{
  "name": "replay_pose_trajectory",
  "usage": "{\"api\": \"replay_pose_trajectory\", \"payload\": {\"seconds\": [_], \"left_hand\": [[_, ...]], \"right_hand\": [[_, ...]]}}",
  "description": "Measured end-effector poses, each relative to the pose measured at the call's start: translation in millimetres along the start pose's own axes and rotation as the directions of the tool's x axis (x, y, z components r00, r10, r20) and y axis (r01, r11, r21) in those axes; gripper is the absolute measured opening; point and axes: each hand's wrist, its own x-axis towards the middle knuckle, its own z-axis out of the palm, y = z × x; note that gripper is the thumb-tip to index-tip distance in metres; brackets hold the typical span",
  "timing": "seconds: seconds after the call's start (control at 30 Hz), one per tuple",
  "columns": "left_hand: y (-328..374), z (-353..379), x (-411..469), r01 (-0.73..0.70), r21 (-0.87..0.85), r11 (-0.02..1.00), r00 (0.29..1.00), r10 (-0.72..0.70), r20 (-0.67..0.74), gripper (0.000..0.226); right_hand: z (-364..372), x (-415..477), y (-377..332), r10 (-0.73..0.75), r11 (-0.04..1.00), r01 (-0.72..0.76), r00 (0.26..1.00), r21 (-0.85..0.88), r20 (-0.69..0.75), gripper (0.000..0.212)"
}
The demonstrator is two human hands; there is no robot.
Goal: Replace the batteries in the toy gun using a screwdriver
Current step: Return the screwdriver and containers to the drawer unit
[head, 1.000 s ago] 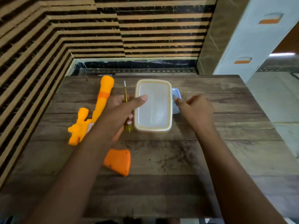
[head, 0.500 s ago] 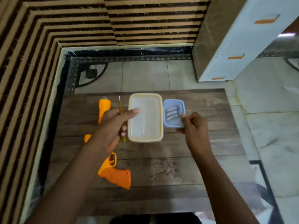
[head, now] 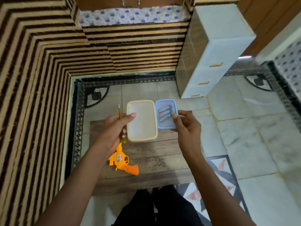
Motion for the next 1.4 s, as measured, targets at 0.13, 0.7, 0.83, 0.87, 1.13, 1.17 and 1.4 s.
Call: {"api": "replay_pose_trajectory", "payload": {"seconds": [0.13,0.7,0.83,0.87,1.13,1.17,1.4], "left_hand": [[27,-7,-26,-0.003,-0.013,1.000,1.000,0.003,0.016,0.019],[39,131,-41,-0.013,0.193,0.981,0.963,-0.040,0.267,0.026],[27,216,-53,-0.012,0.246,0.969,0.949,-0.067,0.307,0.022],[24,239,-57,0.000,0.244,0.970,0.947,-0.079,0.312,0.023],[-7,426,-86,0.099,0.149,0.984,0.940,-0.141,0.310,0.031],[-9,443,-88,0.108,0.146,0.983,0.936,-0.150,0.317,0.038],[-27,546,-87,0.095,0.206,0.974,0.877,-0.180,0.445,0.077]], "right_hand": [[-9,-21,-32,-0.008,0.999,0.010,0.999,0.041,-0.032,0.019],[-145,-40,-34,0.054,0.978,0.020,0.939,0.209,-0.340,0.008],[-220,-24,-22,0.065,0.973,0.032,0.913,0.228,-0.404,0.009],[-240,-19,-19,0.069,0.971,0.035,0.905,0.235,-0.420,0.009],[-423,18,-6,0.098,0.969,0.019,0.885,0.246,-0.456,0.010],[-441,21,-6,0.102,0.970,0.016,0.880,0.244,-0.464,0.010],[-549,39,-5,0.153,0.957,0.030,0.793,0.288,-0.590,0.010]]}}
